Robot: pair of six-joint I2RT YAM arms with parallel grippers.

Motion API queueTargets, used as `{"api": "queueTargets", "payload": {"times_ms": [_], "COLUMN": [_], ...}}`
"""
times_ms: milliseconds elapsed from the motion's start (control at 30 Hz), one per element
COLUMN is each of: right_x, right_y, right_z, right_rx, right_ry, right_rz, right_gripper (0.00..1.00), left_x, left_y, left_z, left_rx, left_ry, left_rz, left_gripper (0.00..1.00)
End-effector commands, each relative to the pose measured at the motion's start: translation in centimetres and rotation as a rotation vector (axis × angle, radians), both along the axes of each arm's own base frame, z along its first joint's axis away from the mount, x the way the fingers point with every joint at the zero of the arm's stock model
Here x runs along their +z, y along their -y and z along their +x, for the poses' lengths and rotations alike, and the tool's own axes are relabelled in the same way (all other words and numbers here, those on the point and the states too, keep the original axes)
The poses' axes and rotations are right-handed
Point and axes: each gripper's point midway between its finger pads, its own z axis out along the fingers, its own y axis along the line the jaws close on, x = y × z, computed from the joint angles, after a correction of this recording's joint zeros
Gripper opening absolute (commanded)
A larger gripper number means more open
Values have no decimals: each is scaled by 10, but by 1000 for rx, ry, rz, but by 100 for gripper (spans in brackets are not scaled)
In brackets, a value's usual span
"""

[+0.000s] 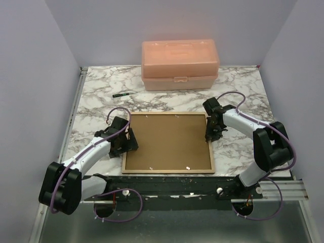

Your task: Put the photo into the frame

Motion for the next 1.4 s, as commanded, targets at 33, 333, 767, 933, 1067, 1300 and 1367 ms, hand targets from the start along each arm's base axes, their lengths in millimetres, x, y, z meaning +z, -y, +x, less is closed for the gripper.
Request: {"api": "queueTargets", "payload": {"times_ms": [33, 333, 767, 933, 1067, 1300, 1367], "right_x": [-7, -4, -1, 8, 23, 21, 18], "right_y": [31, 30, 28, 46, 56, 75, 82], "right_z": [-16, -7, -1, 2, 8, 11, 13], "right_rx": [-53, -42, -80, -133, -167, -238, -269], "right_ry": [-40, -29, -6, 33, 89, 106, 96], "right_rz": [-103, -96, -39, -73, -69, 5, 45], "right_gripper": [7, 79, 91, 91, 91, 91, 91], "left_x": [-8, -17, -22, -24, -23, -12, -8], "left_y": [42, 77, 104, 114, 105, 101, 102], "left_z": [-13, -39, -68, -77, -72, -40, -30], "left_rx": [-105, -175, -245, -264, -242, -194, -180], "left_ry": [-22, -71, -100, -102, -104, -55, -45], "left_rz": [-136, -195, -201, -174, -109, -66, -71], "left_gripper": [94, 93, 92, 95, 98, 99, 98]}}
